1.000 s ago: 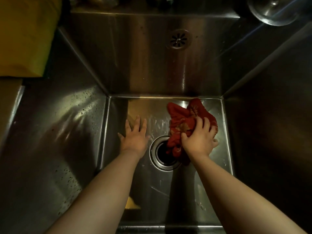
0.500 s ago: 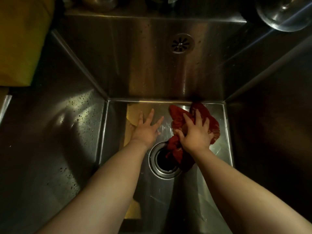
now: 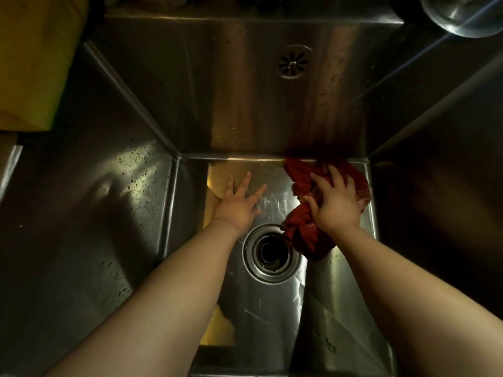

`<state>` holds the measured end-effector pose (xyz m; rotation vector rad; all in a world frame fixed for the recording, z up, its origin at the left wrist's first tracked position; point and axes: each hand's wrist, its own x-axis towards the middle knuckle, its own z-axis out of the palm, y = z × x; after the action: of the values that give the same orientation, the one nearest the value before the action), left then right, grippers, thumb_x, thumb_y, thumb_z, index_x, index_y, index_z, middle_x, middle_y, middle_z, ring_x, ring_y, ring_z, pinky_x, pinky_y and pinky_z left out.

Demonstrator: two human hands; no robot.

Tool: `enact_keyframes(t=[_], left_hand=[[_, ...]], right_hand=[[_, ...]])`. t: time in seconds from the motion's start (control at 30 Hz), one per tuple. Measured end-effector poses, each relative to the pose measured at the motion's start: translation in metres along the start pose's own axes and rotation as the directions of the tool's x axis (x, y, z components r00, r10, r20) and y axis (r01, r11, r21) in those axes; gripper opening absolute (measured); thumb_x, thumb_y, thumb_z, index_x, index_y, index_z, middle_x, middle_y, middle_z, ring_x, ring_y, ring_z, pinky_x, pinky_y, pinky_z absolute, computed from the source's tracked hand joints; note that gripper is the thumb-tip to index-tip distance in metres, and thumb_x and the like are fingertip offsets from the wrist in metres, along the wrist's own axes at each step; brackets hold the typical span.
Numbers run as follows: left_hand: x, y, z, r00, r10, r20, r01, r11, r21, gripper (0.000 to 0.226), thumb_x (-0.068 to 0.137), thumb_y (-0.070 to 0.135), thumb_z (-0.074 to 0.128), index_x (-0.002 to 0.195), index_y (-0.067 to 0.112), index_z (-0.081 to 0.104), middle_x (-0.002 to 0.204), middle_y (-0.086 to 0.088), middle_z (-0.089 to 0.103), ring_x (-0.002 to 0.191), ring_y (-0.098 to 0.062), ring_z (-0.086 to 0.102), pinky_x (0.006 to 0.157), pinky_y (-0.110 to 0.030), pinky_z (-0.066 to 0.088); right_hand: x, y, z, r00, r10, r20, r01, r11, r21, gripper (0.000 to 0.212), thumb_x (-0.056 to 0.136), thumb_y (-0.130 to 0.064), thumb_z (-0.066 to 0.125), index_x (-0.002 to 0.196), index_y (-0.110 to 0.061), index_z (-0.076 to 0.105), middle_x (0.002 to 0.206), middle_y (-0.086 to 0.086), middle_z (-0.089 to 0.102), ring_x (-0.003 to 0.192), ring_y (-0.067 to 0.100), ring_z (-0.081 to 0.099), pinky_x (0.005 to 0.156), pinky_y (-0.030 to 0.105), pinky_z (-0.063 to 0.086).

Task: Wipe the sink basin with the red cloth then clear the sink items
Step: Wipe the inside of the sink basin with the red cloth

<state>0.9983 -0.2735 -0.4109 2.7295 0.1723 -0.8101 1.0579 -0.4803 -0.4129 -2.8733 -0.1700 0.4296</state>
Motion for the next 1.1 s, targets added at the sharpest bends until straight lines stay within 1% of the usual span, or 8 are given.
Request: enact_keyframes(t=[0.17, 0.33, 0.53, 0.63, 0.8, 0.9, 1.0, 1.1], left_hand=[[-0.010, 0.002, 0.008, 1.000, -0.028, -0.001, 0.028, 1.000, 0.010, 0.058, 0.099, 0.039, 0.035, 0.145, 0.048, 0.001, 0.156, 0.010, -0.019, 0.144, -0.029, -0.016, 0.109, -0.064, 0.009], [-0.023, 0.003, 0.017, 0.999, -0.041, 0.004, 0.041, 0.999, -0.003, 0.057, 0.100, 0.036, 0.034, 0.146, 0.047, 0.001, 0.156, 0.010, -0.020, 0.143, -0.030, -0.017, 0.109, -0.064, 0.007], [-0.031, 0.009, 0.021, 0.997, -0.063, 0.042, 0.064, 0.998, -0.018, 0.058, 0.101, 0.028, 0.032, 0.147, 0.044, -0.001, 0.156, 0.009, -0.021, 0.143, -0.030, -0.017, 0.109, -0.064, 0.012], [-0.037, 0.008, 0.024, 0.997, -0.053, 0.054, 0.054, 0.998, -0.019, 0.059, 0.102, 0.027, 0.032, 0.147, 0.044, -0.001, 0.156, 0.009, -0.022, 0.143, -0.029, -0.017, 0.109, -0.064, 0.012], [-0.042, 0.012, 0.028, 0.998, -0.064, -0.008, 0.065, 0.996, 0.068, 0.070, 0.099, 0.018, 0.041, 0.147, 0.041, -0.003, 0.156, 0.006, -0.021, 0.143, -0.033, -0.014, 0.108, -0.067, 0.005], [-0.039, 0.023, 0.028, 0.998, -0.051, -0.036, 0.053, 0.997, 0.061, 0.073, 0.097, 0.015, 0.044, 0.148, 0.040, -0.002, 0.156, 0.004, -0.021, 0.143, -0.035, -0.015, 0.108, -0.068, 0.004], [-0.034, 0.027, 0.025, 0.999, -0.027, -0.033, 0.029, 0.998, 0.058, 0.071, 0.098, 0.016, 0.044, 0.147, 0.042, 0.000, 0.157, 0.004, -0.020, 0.143, -0.034, -0.018, 0.108, -0.068, 0.005], [-0.029, 0.023, 0.021, 0.999, -0.034, -0.020, 0.035, 0.998, 0.052, 0.064, 0.100, 0.023, 0.040, 0.146, 0.046, 0.002, 0.157, 0.004, -0.021, 0.142, -0.034, -0.020, 0.108, -0.069, 0.004]], right_hand=[[-0.039, 0.014, 0.006, 0.999, 0.041, 0.006, -0.041, 0.999, -0.036, 0.049, 0.086, -0.044, 0.056, 0.132, -0.038, 0.043, 0.154, -0.002, 0.018, 0.139, 0.034, 0.013, 0.100, 0.065, 0.026], [-0.063, 0.021, 0.006, 0.998, 0.036, 0.047, -0.034, 0.998, -0.046, 0.047, 0.088, -0.047, 0.053, 0.133, -0.040, 0.042, 0.155, -0.004, 0.015, 0.140, 0.032, 0.012, 0.102, 0.063, 0.024], [-0.088, 0.024, 0.009, 0.998, 0.039, 0.043, -0.037, 0.998, -0.043, 0.047, 0.088, -0.047, 0.052, 0.133, -0.038, 0.042, 0.153, -0.005, 0.020, 0.139, 0.029, 0.014, 0.100, 0.058, 0.030], [-0.101, 0.024, 0.012, 0.997, 0.056, 0.044, -0.053, 0.997, -0.059, 0.047, 0.089, -0.047, 0.051, 0.134, -0.039, 0.041, 0.152, -0.005, 0.022, 0.138, 0.029, 0.015, 0.099, 0.057, 0.030], [-0.104, 0.021, 0.015, 0.995, 0.055, 0.082, -0.046, 0.993, -0.112, 0.046, 0.091, -0.047, 0.047, 0.135, -0.037, 0.037, 0.153, -0.001, 0.019, 0.138, 0.034, 0.013, 0.099, 0.059, 0.031], [-0.099, 0.019, 0.017, 0.996, 0.061, 0.071, -0.052, 0.992, -0.116, 0.046, 0.092, -0.048, 0.045, 0.136, -0.039, 0.036, 0.153, -0.001, 0.018, 0.138, 0.034, 0.012, 0.100, 0.059, 0.029], [-0.094, 0.022, 0.019, 0.997, 0.041, 0.061, -0.033, 0.992, -0.123, 0.046, 0.092, -0.049, 0.043, 0.136, -0.039, 0.037, 0.153, 0.001, 0.020, 0.137, 0.037, 0.013, 0.099, 0.060, 0.029], [-0.087, 0.026, 0.021, 0.999, 0.012, 0.041, -0.007, 0.991, -0.132, 0.045, 0.092, -0.050, 0.042, 0.135, -0.039, 0.038, 0.152, 0.001, 0.022, 0.136, 0.038, 0.014, 0.098, 0.060, 0.029]])
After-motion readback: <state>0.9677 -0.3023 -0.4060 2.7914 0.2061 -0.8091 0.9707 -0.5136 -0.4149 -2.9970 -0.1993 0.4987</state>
